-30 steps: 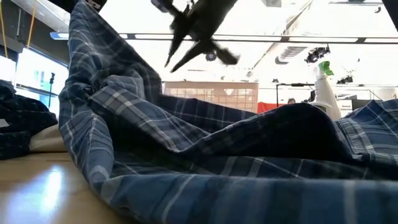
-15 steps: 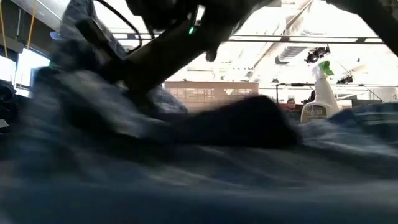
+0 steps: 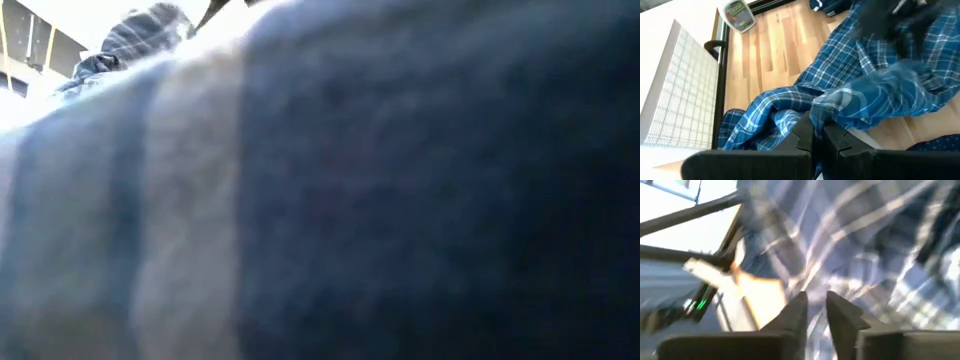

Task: Fold Laundry from Bin
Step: Fold the blue checkered long sleeve

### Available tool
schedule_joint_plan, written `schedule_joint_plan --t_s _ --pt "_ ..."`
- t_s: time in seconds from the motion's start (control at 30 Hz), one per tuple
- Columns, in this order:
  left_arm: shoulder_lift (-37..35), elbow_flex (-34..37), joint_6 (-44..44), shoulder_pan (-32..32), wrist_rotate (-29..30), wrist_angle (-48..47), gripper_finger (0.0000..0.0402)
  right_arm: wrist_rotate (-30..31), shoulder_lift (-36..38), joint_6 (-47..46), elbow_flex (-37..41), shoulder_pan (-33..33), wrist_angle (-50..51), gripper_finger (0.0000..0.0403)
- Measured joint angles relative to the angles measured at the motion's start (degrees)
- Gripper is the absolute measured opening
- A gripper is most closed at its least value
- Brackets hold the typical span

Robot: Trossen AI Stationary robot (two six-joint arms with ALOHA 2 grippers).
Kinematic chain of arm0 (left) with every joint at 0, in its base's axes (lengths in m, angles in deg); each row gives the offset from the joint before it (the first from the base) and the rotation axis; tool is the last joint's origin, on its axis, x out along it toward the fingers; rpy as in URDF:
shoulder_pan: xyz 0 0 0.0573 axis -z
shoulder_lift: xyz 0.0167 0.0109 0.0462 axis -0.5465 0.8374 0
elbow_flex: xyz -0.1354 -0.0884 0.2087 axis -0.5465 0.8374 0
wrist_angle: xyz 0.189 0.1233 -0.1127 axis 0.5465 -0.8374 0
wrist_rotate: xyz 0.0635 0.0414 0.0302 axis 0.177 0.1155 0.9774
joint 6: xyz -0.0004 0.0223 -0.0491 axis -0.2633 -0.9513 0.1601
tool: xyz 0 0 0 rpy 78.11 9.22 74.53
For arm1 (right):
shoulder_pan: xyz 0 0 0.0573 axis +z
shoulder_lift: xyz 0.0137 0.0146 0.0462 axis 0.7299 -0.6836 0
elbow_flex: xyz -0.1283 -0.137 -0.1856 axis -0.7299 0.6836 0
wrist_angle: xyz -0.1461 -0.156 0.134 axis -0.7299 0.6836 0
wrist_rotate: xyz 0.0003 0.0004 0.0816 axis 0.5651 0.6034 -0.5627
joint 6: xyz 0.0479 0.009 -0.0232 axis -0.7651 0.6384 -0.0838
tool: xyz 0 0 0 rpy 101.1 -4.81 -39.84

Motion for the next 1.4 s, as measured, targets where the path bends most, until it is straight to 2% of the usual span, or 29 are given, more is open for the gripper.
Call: schedule_joint_plan --t_s 0.1,0.23,0.37,0.5,0.87,1.0,1.13,1.2,1.3,1.33,1.4 --pt "0.05 0.00 0.04 -0.78 0.10 -0.05 0.0000 1.78 2.30 0.86 -0.11 6.30 0.08 0.0128" --pt "0.26 0.02 0.02 -1.43 0.09 -0.07 0.0000 5.76 0.77 0.99 -0.06 17.65 -0.05 0.0176" --pt "0.59 0.02 0.66 -1.68 0.05 -0.12 0.0000 4.66 -2.37 -1.07 0.04 27.30 -2.80 0.0201" --pt "0.57 0.04 0.94 -1.68 0.05 -0.15 0.0000 3.91 -4.86 -1.55 0.02 32.28 -1.93 0.0205" --pt "0.59 0.04 1.27 -1.68 0.05 -0.15 0.0000 9.61 -7.87 0.45 0.07 31.72 8.59 0.0166" --pt "0.59 0.04 1.55 -1.68 0.05 -0.12 0.0000 11.59 -8.89 3.51 -0.02 31.72 8.54 0.0153" --pt "0.59 0.04 2.11 -1.68 0.50 0.17 0.0000 9.13 -11.81 4.74 0.07 31.24 4.99 0.0132" --pt "0.59 0.04 3.56 -1.64 3.47 1.39 0.0000 6.58 -12.56 2.13 0.02 30.88 4.60 0.0102" --pt "0.59 0.04 5.77 -1.68 10.16 4.84 0.0000 4.28 -12.97 -3.68 0.04 30.78 6.25 0.0029" --pt "0.59 0.04 5.92 -1.68 11.97 6.20 0.0000 4.23 -12.56 -5.91 0.09 30.78 7.06 0.0015" --pt "0.65 0.04 5.32 -1.90 14.70 8.54 0.0000 4.40 -10.63 -11.95 0.09 31.29 8.61 0.0012"
